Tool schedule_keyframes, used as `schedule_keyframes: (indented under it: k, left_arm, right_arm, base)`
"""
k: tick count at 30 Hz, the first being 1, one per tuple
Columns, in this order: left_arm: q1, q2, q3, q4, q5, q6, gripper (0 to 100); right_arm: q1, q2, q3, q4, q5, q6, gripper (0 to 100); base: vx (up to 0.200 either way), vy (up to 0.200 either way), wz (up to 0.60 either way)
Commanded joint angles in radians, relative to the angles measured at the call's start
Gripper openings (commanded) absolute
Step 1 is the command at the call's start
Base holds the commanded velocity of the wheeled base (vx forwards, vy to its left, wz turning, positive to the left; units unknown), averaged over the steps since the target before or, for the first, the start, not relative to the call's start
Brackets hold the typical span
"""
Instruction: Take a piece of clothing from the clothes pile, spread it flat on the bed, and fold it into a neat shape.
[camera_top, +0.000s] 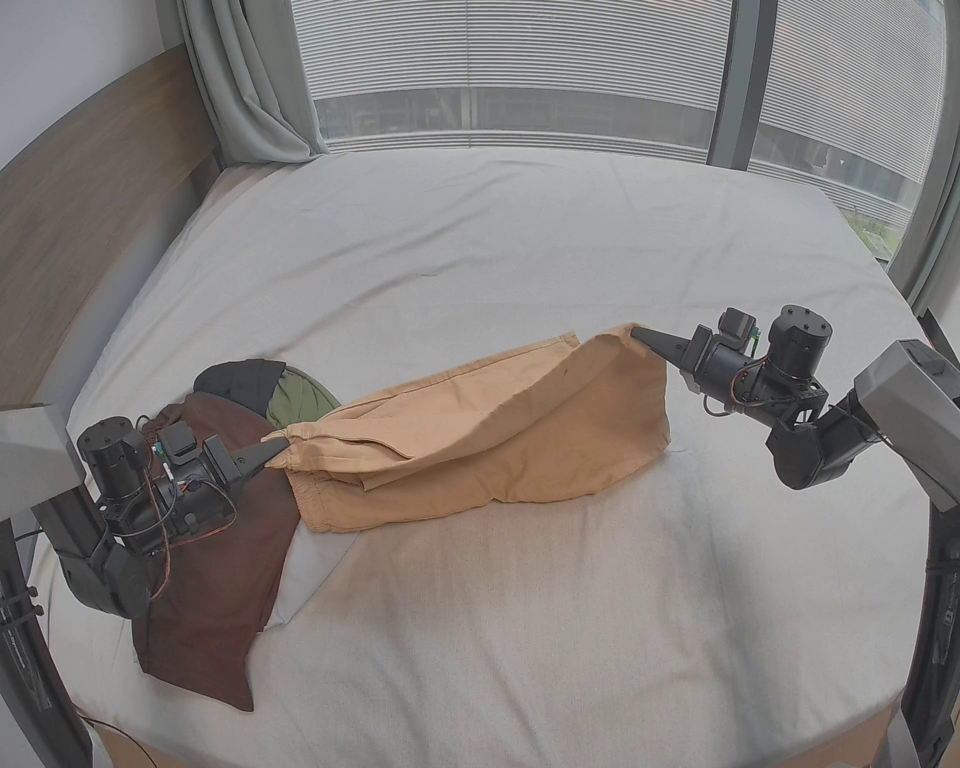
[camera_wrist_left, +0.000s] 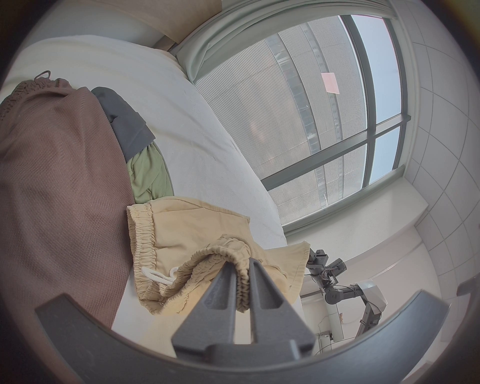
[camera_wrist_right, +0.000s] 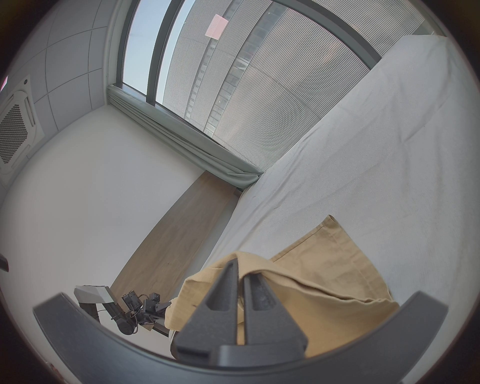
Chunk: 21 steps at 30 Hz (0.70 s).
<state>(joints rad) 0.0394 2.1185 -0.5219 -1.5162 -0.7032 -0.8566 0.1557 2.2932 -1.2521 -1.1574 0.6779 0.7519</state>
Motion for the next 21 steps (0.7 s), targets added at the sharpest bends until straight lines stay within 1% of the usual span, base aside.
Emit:
schedule_keyframes:
  k: [1,6,10,12,13,15,18,21]
  left_arm:
    - [0.002,0.008,-0.003,0.001,0.004,-0.001,0]
    - [0.004,0.029,-0.010,0.001,0.005,-0.001,0]
    - [0.016,0.049,-0.021,0.001,0.005,-0.001,0]
    - [0.016,0.049,-0.021,0.001,0.005,-0.001,0]
    - [0.017,0.066,-0.030,0.001,0.005,-0.001,0]
    - [0.014,0.080,-0.041,0.001,0.008,0.002,0]
    - [0.007,0.109,-0.067,0.001,0.048,0.004,0]
    - [0.001,0.150,-0.105,-0.001,0.094,0.005,0]
  right_arm:
    - [0.001,0.074,-0.081,0.013,0.000,0.000,0]
    - [0.007,0.123,-0.158,0.050,-0.003,0.000,0]
    - [0.008,0.157,-0.225,0.085,-0.027,0.000,0]
    - [0.008,0.157,-0.225,0.085,-0.027,0.000,0]
    - [0.010,0.180,-0.263,0.097,-0.031,0.000,0]
    - [0.010,0.192,-0.285,0.108,-0.032,0.000,0]
    - [0.018,0.218,-0.313,0.124,-0.035,-0.002,0]
    - [0.021,0.246,-0.354,0.133,-0.063,-0.002,0]
  base:
    - [0.000,0.000,0.00]
    - [0.000,0.000,0.00]
    - [0.000,0.000,0.00]
    - [0.000,0.000,0.00]
    - [0.000,0.000,0.00]
    - [0.000,0.000,0.00]
    - [0.000,0.000,0.00]
    - [0.000,0.000,0.00]
